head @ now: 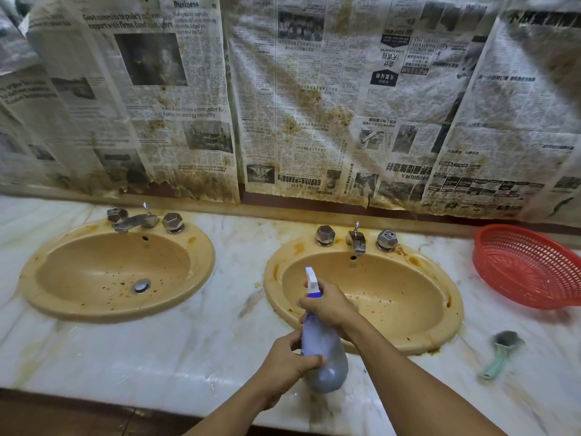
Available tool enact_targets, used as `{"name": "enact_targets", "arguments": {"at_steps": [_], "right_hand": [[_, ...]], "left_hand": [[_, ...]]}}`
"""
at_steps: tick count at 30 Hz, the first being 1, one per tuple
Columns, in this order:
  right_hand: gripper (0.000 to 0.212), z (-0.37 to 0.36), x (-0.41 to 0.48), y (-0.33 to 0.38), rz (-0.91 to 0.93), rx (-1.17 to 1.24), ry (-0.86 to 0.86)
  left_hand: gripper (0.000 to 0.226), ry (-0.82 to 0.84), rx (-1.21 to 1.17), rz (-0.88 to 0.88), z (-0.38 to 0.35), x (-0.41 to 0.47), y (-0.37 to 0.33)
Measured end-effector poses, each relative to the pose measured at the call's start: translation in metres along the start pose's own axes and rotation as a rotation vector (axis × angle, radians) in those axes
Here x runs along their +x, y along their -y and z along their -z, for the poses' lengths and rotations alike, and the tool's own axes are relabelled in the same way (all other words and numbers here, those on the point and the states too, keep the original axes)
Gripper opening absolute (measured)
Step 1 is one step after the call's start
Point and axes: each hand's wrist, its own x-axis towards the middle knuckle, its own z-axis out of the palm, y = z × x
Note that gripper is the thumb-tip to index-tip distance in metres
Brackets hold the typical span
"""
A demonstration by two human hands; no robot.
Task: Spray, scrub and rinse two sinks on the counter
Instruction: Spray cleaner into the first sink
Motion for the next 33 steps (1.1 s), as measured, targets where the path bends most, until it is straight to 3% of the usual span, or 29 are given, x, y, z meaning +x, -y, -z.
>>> {"name": "enact_targets", "arguments": {"at_steps": [7, 11, 17, 24, 33], "right_hand": [[0.026, -0.009, -0.009, -0.004, -0.013, 0.01, 0.004], [0.034, -0.013, -0.015, -0.004, -0.033, 0.022, 0.097], [0.039, -0.021, -0.028, -0.013, -0.055, 0.039, 0.183], [0.033, -0.018, -0.052, -0.025, -0.018, 0.008, 0.156], [0.039, 0.006, -0.076, -0.039, 0.016, 0.014, 0.199]], "left_hand": [[0.065, -0.05, 0.014, 0.021, -0.003, -0.01, 0.013], [0.067, -0.11, 0.018, 0.038, -0.007, -0.017, 0.022], [0.048, -0.14, 0.019, 0.092, -0.014, -0.031, 0.035], [0.076, -0.145, 0.072, 0.12, -0.032, -0.047, 0.043], [0.067, -0.121, 0.079, 0.078, -0.064, -0.068, 0.045]]}}
